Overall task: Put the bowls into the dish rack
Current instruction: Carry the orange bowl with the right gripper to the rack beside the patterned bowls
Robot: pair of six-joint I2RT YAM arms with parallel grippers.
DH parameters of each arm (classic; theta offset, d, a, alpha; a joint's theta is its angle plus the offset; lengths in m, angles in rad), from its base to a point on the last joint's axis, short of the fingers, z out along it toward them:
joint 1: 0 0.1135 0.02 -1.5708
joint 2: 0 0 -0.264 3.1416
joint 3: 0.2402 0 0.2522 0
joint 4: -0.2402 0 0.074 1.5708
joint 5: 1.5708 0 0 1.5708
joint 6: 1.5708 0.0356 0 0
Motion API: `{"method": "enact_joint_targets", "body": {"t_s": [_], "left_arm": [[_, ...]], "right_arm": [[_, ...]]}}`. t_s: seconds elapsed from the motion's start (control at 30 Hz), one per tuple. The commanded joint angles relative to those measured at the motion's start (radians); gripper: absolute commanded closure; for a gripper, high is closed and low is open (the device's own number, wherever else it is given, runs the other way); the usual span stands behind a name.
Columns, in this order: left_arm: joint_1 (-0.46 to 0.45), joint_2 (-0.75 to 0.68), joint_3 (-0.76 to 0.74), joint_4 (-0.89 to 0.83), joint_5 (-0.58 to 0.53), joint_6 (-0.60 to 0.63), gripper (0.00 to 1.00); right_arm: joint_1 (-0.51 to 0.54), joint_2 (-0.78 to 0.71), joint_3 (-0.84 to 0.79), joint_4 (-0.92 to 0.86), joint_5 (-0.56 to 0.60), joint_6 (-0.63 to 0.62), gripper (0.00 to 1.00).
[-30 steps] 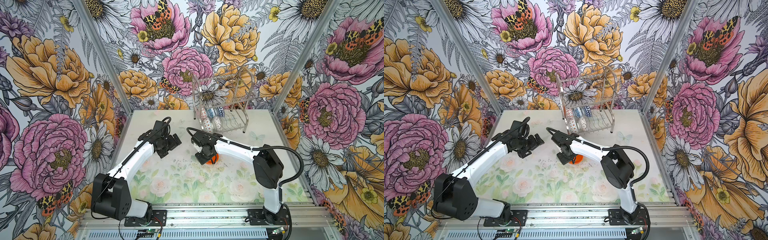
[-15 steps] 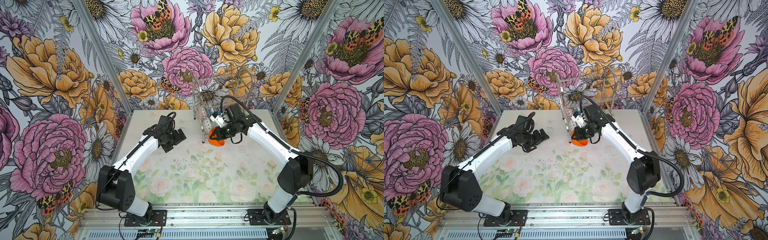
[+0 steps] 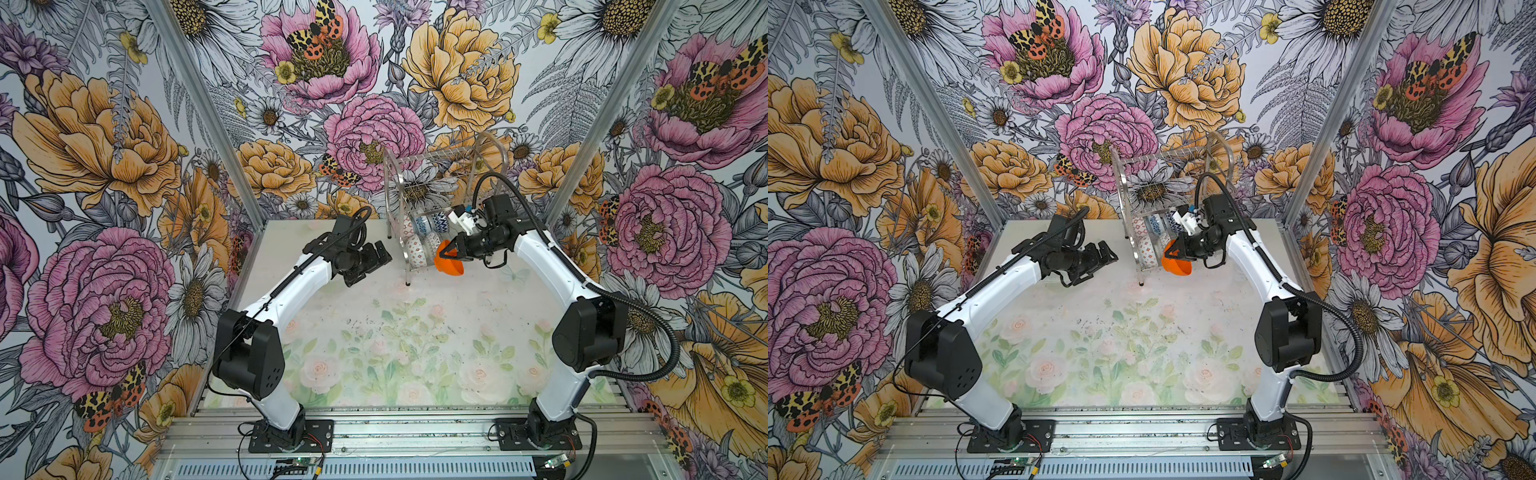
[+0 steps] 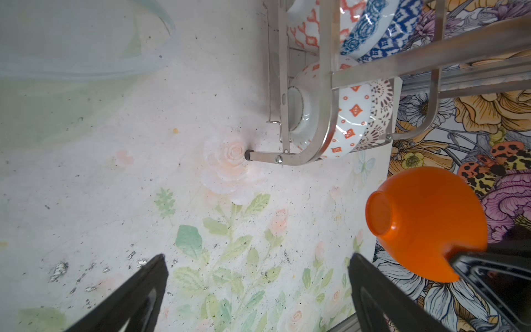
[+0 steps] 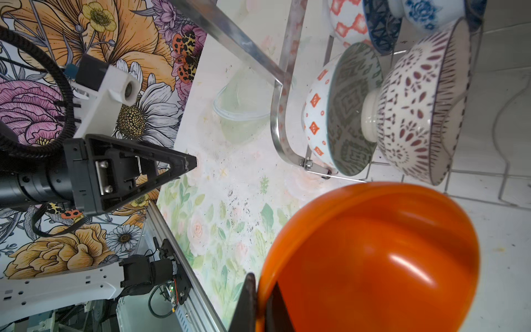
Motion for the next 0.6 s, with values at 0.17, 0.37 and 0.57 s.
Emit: {"method": "enact_joint_targets", "body": {"t_s": [0.17, 0.37, 0.57], "left_arm": [[-0.025, 0.093, 0.095, 0.034, 0.060, 0.113, 0.01], [-0.031, 0.133, 0.106, 0.034, 0.081, 0.151, 0.01], [-0.035, 0.203, 0.147, 0.034, 0.100, 0.155, 0.01]], "right_arm": [[-0.071, 0.050, 0.052, 0.072, -0.061, 0.018, 1.00], [-0.078, -0.028, -0.066, 0.123, -0.054, 0.046, 1.00], [-0.141, -0.109, -0.195, 0.200, -0.060, 0.102, 1.00]]}}
